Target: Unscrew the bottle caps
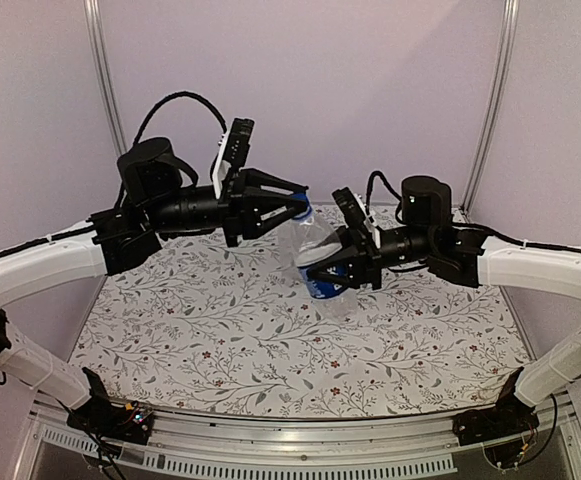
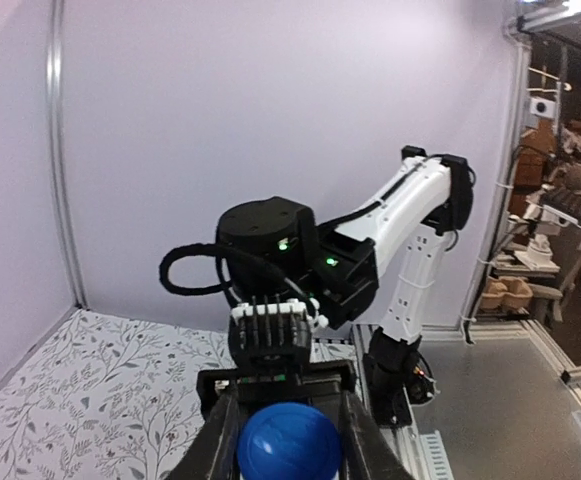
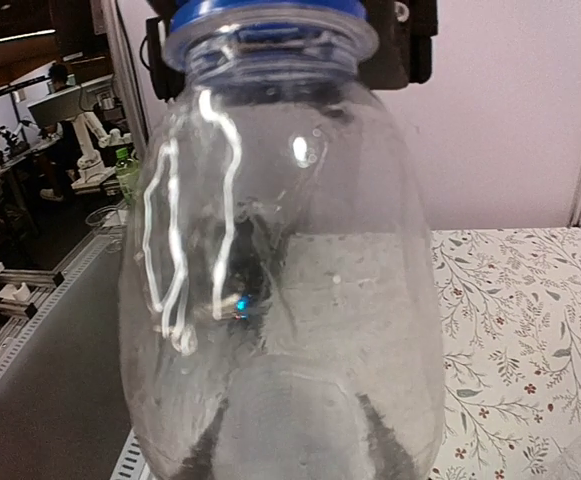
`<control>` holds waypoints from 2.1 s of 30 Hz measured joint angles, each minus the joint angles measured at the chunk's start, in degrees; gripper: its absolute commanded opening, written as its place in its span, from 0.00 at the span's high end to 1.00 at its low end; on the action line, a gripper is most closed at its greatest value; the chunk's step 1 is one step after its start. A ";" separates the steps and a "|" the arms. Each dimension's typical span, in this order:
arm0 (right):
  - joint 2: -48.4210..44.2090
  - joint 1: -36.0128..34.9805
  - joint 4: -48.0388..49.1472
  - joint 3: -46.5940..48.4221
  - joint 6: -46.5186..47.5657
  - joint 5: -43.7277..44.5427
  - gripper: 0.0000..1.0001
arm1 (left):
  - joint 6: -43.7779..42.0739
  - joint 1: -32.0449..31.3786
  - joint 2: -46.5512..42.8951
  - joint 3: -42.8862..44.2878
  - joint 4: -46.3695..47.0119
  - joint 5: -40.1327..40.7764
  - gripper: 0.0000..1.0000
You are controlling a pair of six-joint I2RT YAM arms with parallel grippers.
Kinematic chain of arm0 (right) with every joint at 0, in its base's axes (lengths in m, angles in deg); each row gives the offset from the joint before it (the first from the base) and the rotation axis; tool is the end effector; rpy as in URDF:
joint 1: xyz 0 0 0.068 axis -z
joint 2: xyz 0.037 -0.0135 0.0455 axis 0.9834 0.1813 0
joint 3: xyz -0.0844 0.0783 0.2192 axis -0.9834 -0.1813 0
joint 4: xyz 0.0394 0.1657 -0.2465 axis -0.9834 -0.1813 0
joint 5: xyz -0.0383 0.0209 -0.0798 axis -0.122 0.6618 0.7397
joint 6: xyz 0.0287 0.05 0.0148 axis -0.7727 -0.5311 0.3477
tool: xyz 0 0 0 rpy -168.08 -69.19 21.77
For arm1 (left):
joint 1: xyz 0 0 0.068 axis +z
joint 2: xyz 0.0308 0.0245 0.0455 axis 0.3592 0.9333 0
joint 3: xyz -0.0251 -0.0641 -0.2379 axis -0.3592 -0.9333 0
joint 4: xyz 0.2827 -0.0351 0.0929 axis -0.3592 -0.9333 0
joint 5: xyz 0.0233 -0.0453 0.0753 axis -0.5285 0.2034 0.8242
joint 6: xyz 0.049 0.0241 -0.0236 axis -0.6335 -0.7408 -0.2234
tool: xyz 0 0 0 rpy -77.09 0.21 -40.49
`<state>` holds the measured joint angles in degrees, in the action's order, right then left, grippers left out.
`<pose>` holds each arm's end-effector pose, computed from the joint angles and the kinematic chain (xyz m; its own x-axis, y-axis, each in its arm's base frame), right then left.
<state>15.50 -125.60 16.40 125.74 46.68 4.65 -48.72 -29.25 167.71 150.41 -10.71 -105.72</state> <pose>0.2331 0.2927 0.2694 -0.0603 -0.1254 -0.9903 -0.9807 -0.1776 0.0822 0.2142 -0.3010 0.3648 -0.0813 -0.0883 -0.9928 0.9966 0.0026 -0.0818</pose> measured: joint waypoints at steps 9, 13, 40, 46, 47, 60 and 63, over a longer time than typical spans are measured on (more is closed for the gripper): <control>-0.96 -0.04 -2.43 0.13 0.00 21.81 0.67 | 7.61 -7.89 -1.81 0.63 -5.31 37.88 0.99; -0.96 0.09 -2.62 0.11 0.00 25.77 0.67 | 8.63 -10.58 -1.64 3.10 -6.56 46.45 0.99; -10.21 3.30 -2.38 -4.76 -1.97 31.26 0.67 | 9.44 -4.42 -6.16 -27.56 1.55 59.23 0.80; -10.19 3.34 -2.40 -4.83 -2.10 31.26 0.67 | 11.45 -2.27 -0.76 -31.74 5.01 59.17 0.79; -10.14 3.34 -2.38 -4.83 -2.12 31.26 0.67 | 11.91 -2.14 0.39 -32.72 5.79 59.08 0.78; -7.85 3.37 -2.10 -5.09 -2.19 31.21 0.67 | 17.09 -2.16 12.22 -40.94 10.97 56.15 0.74; -7.15 3.37 -1.95 -5.68 -2.49 31.19 0.67 | 17.57 -2.47 14.45 -40.96 11.93 55.80 0.73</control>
<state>8.35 -122.23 14.45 120.05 44.19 35.84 -31.14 -31.72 182.16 109.45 1.22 -49.92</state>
